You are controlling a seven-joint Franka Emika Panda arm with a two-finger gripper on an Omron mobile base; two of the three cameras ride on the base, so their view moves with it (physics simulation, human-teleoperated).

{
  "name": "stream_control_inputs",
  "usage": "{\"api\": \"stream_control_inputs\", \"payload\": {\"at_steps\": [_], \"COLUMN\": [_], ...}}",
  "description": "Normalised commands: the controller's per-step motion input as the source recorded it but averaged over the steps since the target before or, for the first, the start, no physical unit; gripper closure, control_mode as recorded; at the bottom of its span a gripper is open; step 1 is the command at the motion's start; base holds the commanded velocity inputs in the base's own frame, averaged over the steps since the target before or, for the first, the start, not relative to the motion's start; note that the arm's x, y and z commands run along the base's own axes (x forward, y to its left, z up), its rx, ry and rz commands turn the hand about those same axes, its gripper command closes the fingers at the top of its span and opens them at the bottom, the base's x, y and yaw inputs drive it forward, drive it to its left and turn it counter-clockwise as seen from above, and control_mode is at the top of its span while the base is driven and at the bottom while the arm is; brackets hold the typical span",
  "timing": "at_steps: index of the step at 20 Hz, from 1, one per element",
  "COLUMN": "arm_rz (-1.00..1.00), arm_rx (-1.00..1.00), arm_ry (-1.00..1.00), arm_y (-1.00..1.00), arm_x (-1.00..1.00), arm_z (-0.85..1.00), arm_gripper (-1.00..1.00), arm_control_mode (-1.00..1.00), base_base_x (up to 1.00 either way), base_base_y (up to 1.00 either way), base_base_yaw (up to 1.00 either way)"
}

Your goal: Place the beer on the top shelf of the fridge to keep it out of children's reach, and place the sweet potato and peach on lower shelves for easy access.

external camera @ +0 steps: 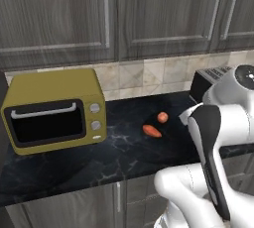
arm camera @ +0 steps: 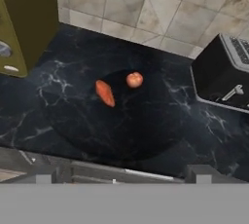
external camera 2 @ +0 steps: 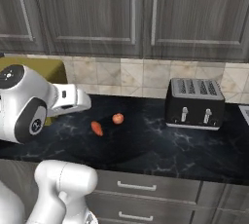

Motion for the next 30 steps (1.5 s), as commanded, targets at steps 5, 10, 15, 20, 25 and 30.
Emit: {"api": "stream_control_inputs", "payload": {"at_steps": [5,10,15,20,25,30], "arm_rz": [0.00,0.00,0.01,0.01,0.01,0.02], "arm_rx": [0.00,0.00,0.04,0.08,0.06,0.05], "arm_ry": [0.19,0.22,0.19,0.14,0.05,0.00], "arm_y": [0.24,0.26,0.06,0.00,0.00,0.00], "arm_x": [0.61,0.62,0.53,0.56,0.53,0.50], "arm_z": [-0.74,-0.59,-0.43,-0.35,-0.38,-0.48], "arm_gripper": [-1.00,-1.00,-1.00,-1.00,-1.00,-1.00], "arm_control_mode": [-1.00,-1.00,-1.00,-1.00,-1.00,-1.00], "base_base_x": [0.00,0.00,0.00,0.00,0.00,0.00], "base_base_y": [0.00,0.00,0.00,0.00,0.00,0.00], "base_base_yaw": [0.00,0.00,0.00,0.00,0.00,0.00]}}
